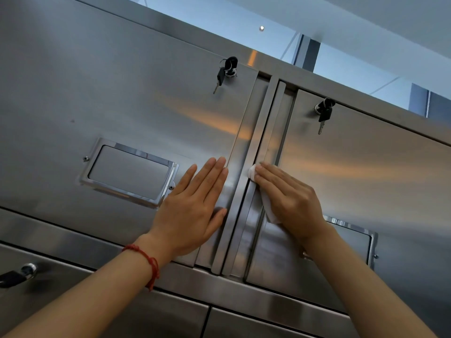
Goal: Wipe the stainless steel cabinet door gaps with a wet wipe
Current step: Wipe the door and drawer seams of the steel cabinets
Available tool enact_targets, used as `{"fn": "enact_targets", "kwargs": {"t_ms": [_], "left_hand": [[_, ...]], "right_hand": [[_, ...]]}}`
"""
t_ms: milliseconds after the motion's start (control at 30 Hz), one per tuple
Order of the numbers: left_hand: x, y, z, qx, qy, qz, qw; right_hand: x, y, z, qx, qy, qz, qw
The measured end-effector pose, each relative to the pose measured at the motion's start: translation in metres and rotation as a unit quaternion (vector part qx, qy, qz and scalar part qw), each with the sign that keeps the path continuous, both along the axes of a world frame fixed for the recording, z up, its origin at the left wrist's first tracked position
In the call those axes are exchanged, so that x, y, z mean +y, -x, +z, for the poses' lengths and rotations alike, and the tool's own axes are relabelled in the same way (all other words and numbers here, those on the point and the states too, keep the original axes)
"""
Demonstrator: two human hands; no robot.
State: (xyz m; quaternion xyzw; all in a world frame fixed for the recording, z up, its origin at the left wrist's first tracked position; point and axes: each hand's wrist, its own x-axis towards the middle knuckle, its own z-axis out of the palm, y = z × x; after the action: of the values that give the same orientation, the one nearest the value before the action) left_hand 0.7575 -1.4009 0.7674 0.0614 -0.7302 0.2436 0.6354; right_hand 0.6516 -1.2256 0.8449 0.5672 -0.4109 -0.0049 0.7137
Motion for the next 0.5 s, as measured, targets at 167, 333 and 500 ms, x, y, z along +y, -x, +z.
{"fn": "enact_targets", "kwargs": {"t_ms": [167,333,500], "left_hand": [[0.000,0.001,0.000,0.001,0.001,-0.002,1.000],[0.000,0.000,-0.001,0.004,0.001,-0.005,1.000],[0.000,0.000,0.000,-0.002,-0.003,-0.005,1.000]], "right_hand": [[-0.004,-0.004,0.014,-0.016,0.026,0.017,0.999],[-0.005,0.000,-0.001,-0.024,0.024,0.009,0.999],[-0.005,-0.002,0.020,-0.018,0.036,0.005,0.999]]}}
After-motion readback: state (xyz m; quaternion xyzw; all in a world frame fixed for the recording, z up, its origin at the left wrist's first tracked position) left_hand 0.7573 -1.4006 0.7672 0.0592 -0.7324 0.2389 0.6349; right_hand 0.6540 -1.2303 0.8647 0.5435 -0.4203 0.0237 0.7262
